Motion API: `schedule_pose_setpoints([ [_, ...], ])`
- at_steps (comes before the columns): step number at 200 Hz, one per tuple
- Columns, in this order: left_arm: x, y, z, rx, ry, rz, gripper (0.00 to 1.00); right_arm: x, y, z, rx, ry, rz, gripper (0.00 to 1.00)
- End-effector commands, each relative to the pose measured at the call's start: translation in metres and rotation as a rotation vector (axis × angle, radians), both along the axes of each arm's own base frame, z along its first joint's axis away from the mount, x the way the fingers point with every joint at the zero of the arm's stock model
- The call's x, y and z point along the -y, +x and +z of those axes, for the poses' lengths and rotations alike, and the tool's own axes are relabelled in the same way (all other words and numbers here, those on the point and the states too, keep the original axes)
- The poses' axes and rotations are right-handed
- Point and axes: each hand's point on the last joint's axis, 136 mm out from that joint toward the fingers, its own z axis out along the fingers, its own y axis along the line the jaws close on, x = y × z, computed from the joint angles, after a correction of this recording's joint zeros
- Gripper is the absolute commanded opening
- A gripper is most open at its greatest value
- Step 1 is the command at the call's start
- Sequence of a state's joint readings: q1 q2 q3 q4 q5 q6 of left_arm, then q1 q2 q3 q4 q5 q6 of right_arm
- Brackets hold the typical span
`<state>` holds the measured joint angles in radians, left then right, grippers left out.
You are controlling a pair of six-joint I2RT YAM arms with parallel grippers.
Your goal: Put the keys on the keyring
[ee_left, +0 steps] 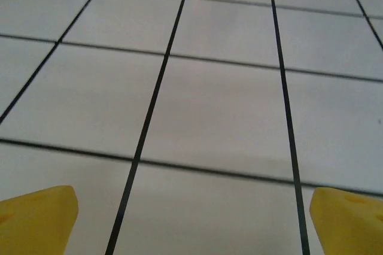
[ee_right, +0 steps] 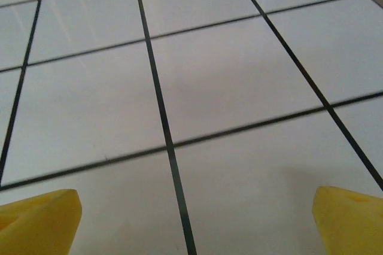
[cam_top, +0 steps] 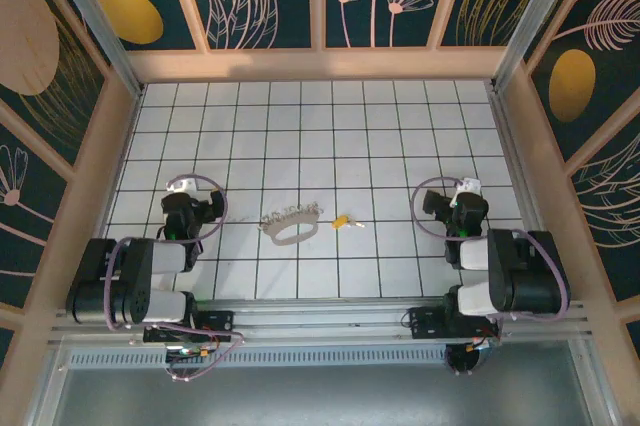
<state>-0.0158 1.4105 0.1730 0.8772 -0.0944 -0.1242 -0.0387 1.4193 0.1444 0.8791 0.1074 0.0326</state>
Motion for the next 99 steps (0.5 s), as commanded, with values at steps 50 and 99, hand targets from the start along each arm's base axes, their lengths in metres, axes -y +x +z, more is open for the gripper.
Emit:
schedule_pose_setpoints([
  [50, -0.0075, 0.0412, 0.0792, 0.344, 0.053, 0.025, 0.99, -0.0033, 0.0465, 0.0793, 0.356, -0.002, -0.002, 0.99],
  [99, -0.0076, 0.0422, 0.0783, 0.338, 0.053, 0.025, 0.99, -0.0032, 0.0468, 0.0798, 0.358, 0.000, -0.001, 0.99],
])
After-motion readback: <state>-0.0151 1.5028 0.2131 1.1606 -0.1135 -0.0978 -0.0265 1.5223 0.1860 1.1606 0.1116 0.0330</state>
